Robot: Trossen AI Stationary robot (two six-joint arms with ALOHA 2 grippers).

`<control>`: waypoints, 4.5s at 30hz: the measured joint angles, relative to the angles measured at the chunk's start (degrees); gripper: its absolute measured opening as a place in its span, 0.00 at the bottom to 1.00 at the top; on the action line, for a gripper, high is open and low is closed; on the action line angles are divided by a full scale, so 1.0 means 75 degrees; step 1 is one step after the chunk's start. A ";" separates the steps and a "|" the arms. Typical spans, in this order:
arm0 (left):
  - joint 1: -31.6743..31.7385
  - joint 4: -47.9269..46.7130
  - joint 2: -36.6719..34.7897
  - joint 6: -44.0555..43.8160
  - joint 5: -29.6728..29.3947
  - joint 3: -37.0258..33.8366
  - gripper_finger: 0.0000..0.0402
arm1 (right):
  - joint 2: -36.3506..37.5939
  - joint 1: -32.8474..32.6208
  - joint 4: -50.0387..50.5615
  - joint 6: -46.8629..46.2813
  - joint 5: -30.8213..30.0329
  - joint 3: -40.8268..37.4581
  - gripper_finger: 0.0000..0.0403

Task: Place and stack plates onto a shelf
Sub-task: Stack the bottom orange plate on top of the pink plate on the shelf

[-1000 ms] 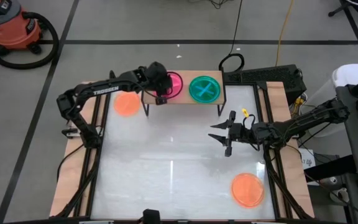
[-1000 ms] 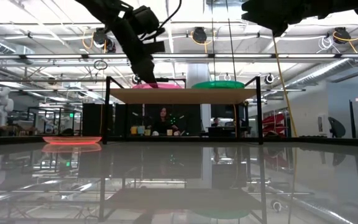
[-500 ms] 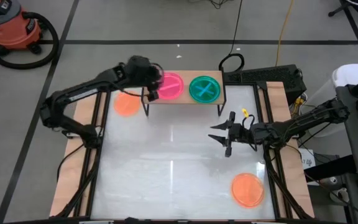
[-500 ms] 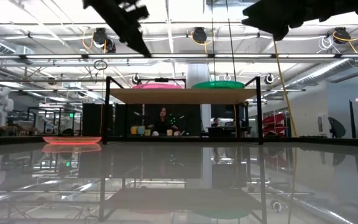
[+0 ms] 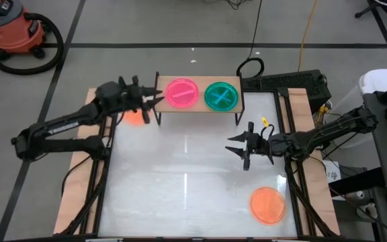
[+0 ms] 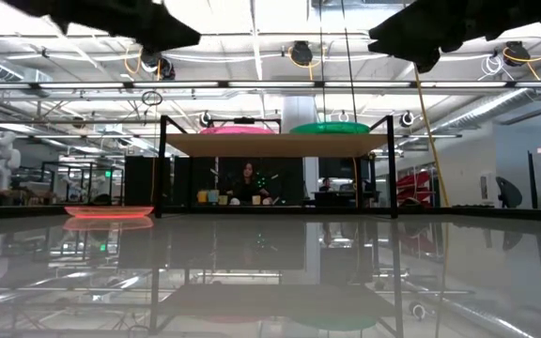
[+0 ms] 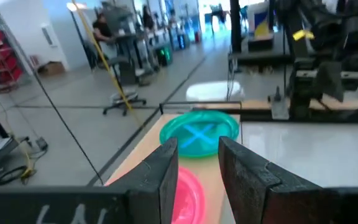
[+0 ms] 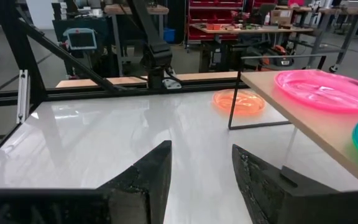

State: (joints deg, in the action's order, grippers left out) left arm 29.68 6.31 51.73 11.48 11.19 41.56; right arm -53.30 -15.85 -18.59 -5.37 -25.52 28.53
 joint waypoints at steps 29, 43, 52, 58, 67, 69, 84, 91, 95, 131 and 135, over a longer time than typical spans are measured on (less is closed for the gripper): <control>-0.0634 0.3453 -0.1050 -0.1573 -0.0141 -0.2964 0.30 | -0.0398 0.0002 -0.0010 -0.0163 -0.0028 -0.0012 0.38; -0.0637 0.3339 -0.1050 -0.1602 -0.0150 -0.2961 0.30 | -0.0991 0.0002 -0.0048 -0.0597 0.0000 -0.0012 0.38; -0.0637 0.3327 -0.1050 -0.1602 -0.0150 -0.2958 0.30 | -0.0988 0.0002 -0.0058 -0.0597 0.0000 -0.0012 0.38; -0.0634 0.3324 -0.1050 -0.1711 -0.0147 -0.2958 0.30 | -0.0988 0.0002 -0.0058 -0.0597 0.0000 -0.0012 0.38; -0.0634 0.3324 -0.1050 -0.1704 -0.0147 -0.2958 0.30 | -0.0985 0.0002 -0.0058 -0.0597 0.0000 -0.0012 0.38; -0.0634 0.3324 -0.1050 -0.1704 -0.0147 -0.2955 0.30 | -0.0985 0.0002 -0.0056 -0.0597 0.0003 -0.0012 0.38; -0.0634 0.3321 -0.1050 -0.1752 -0.0144 -0.2955 0.30 | -0.0945 0.0000 -0.0131 -0.0503 0.0032 -0.0012 0.38; -0.0682 0.3280 -0.1050 -0.1774 -0.0144 -0.2955 0.30 | -0.0877 -0.0006 -0.0121 -0.0568 0.0400 -0.0012 0.38; -0.0756 0.3286 -0.1050 -0.1768 -0.0139 -0.2952 0.30 | -0.0801 -0.0014 -0.0112 -0.0589 0.0624 -0.0012 0.38; -0.0780 0.3288 -0.1048 -0.1742 -0.0147 -0.2949 0.30 | 0.0806 -0.0154 0.1850 -0.1672 0.1852 -0.0003 0.38; -0.0780 0.3231 -0.1050 -0.1742 -0.0150 -0.2949 0.30 | 0.0837 -0.0365 0.2879 -0.2579 0.2293 -0.0003 0.38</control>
State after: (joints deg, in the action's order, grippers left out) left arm 23.83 30.55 43.86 -1.58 10.07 19.44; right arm -47.02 -18.59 3.00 -24.71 -8.32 28.51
